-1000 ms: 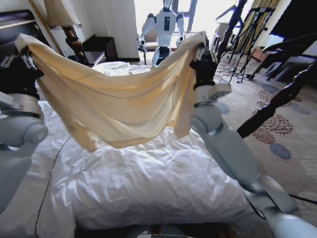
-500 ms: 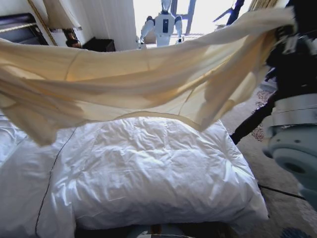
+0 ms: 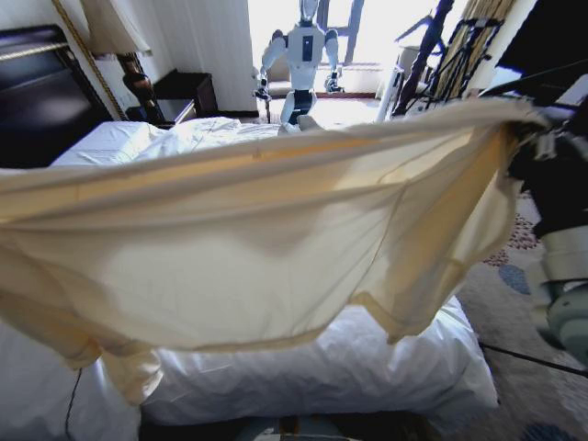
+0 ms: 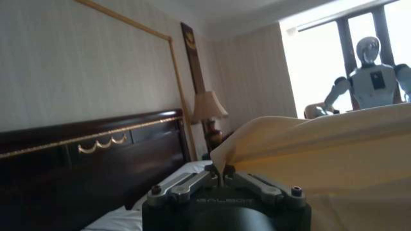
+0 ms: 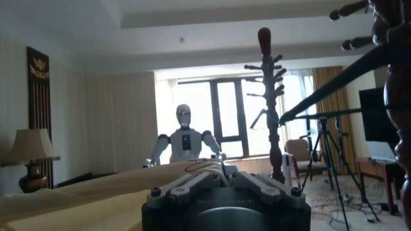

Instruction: Pick up the clothes from the bed and hang them on the clothes hanger.

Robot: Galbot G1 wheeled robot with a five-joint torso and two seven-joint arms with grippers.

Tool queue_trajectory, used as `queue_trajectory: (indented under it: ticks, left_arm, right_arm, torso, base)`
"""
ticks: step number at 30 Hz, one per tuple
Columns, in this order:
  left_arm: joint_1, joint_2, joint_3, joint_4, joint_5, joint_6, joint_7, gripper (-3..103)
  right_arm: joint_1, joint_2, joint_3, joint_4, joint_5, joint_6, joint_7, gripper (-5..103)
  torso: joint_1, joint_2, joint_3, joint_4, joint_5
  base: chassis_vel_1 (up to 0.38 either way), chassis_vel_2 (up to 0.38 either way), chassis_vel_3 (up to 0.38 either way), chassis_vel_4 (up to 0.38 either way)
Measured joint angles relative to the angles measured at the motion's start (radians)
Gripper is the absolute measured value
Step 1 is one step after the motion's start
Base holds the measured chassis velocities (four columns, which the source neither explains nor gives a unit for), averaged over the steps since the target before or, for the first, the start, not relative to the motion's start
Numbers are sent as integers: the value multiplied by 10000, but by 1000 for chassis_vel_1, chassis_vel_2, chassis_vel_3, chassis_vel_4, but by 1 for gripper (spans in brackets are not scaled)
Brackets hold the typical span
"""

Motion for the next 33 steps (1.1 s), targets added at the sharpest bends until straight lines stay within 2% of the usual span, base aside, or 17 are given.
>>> queue_trajectory:
  ticks: [3,4,6,7,8,9,12,13,16,17,19,20,23,24,25,27,33]
  left_arm:
    - [-1495,1520,2306,163,503,651,7,0]
    - [-1495,1520,2306,163,503,651,7,0]
    - [-2619,2672,3808,1116,516,651,26,0]
    - [-3469,3454,4867,2161,505,473,78,0]
    - [-3469,3454,4867,2161,505,473,78,0]
    - [-4074,3983,5613,2991,448,294,148,0]
    - [-6606,5207,8513,5637,467,-447,559,0]
    - [-6606,5207,8513,5637,467,-447,559,0]
    - [-10037,5416,11980,8463,807,-1102,612,0]
    - [-10037,5416,11980,8463,807,-1102,612,0]
    - [-12538,5086,13937,10251,1056,-1517,459,0]
    - [-12538,5086,13937,10251,1056,-1517,459,0]
    - [-15536,4224,16132,12597,1278,-1980,162,0]
    - [-15536,4224,16132,12597,1278,-1980,162,0]
    - [-16517,3815,16646,13494,1366,-2138,77,0]
    - [-17224,3413,16933,14258,1407,-2210,47,-1]
    - [-16944,3258,16771,14459,1537,-2162,-66,15]
  right_arm:
    - [755,597,-2473,-429,-1245,401,-439,0]
    - [755,597,-2473,-429,-1245,401,-439,0]
    - [1917,912,-4202,-1719,-2144,1005,-894,0]
    - [2700,1217,-5376,-2866,-2679,1477,-1236,0]
    - [2700,1217,-5376,-2866,-2679,1477,-1236,0]
    - [3236,1489,-6128,-3644,-3027,1722,-1375,0]
    - [5168,2660,-7952,-5990,-4128,2642,-1756,0]
    - [5168,2660,-7952,-5990,-4128,2642,-1756,0]
    - [7069,4029,-9207,-8602,-4971,3377,-1741,0]
    - [7069,4029,-9207,-8602,-4971,3377,-1741,0]
    - [8285,4852,-9689,-10356,-5483,3737,-1688,0]
    - [8285,4852,-9689,-10356,-5483,3737,-1688,0]
    - [9928,5931,-9852,-12869,-6461,4255,-1747,0]
    - [9928,5931,-9852,-12869,-6461,4255,-1747,0]
    - [10384,6356,-9781,-13754,-6822,4458,-1791,0]
    - [10605,6731,-9742,-14398,-7021,4579,-1874,0]
    - [10288,6884,-9763,-14836,-7232,4657,-2276,0]
  torso:
    - [-1,0,0,-13,-19]
    - [-1,0,0,-13,-19]
    - [0,-1,1,-12,-13]
    - [2,-2,2,-6,-14]
    - [2,-2,2,-6,-14]
    - [5,-4,5,-9,-11]
    - [12,-7,9,-12,-12]
    - [12,-7,9,-12,-12]
    - [7,-7,9,-1,-20]
    - [7,-7,9,-1,-20]
    - [6,-6,6,4,-16]
    - [6,-6,6,4,-16]
    - [10,-7,6,-10,-18]
    - [10,-7,6,-10,-18]
    - [10,-7,6,-12,-13]
    - [11,-7,5,-14,-2]
    - [3,-4,0,-9,-5]
  base:
    - [0,0,0,0]
    - [0,0,0,0]
    - [0,0,0,0]
    - [0,0,0,0]
    - [0,0,0,0]
    - [-8,24,54,18]
    - [-1,8,18,-3]
    - [0,0,0,0]
    - [0,0,0,0]
    - [0,0,0,0]
    - [0,0,0,0]
    - [0,0,0,0]
    - [0,0,0,0]
    - [0,0,0,0]
    - [0,0,0,0]
    - [0,0,0,0]
    - [0,0,0,0]
